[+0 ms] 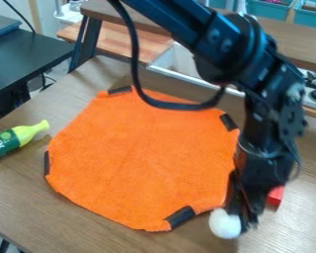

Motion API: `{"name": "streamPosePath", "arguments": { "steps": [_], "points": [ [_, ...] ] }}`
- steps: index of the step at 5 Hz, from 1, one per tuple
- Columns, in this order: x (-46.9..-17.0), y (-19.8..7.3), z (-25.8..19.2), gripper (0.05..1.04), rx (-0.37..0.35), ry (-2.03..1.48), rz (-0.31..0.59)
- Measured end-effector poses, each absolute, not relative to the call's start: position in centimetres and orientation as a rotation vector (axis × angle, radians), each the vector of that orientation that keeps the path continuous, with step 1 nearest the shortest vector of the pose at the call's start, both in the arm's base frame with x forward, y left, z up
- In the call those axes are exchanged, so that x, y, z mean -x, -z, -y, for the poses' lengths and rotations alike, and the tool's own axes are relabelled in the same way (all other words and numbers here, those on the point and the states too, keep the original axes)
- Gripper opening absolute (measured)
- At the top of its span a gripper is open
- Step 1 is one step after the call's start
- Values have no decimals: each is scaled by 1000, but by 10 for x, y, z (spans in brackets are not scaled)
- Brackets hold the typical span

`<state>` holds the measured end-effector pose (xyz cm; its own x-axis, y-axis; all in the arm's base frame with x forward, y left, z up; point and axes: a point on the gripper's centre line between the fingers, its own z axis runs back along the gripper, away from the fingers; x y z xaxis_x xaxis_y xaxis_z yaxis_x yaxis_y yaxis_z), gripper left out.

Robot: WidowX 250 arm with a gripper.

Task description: Put the object to the bottom right of the table

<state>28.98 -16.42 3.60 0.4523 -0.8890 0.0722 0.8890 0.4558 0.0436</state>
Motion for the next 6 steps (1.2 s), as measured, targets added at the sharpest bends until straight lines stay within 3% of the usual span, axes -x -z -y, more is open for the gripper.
{"name": "streamPosePath", "arguments": {
  "steps": [1, 2, 3, 4, 5, 6],
  "points": [
    [-291, -30, 166, 62, -20, 1087, 90],
    [-291, -27, 166, 198, -20, 1120, 84],
    [-288, -29, 162, 465, -15, 1160, 100],
    [-291, -51, 151, 754, -20, 1146, 169],
    [-294, -59, 122, 987, -86, 1062, 180],
    [-303, -58, 84, 1001, -183, 922, 158]
  ]
}}
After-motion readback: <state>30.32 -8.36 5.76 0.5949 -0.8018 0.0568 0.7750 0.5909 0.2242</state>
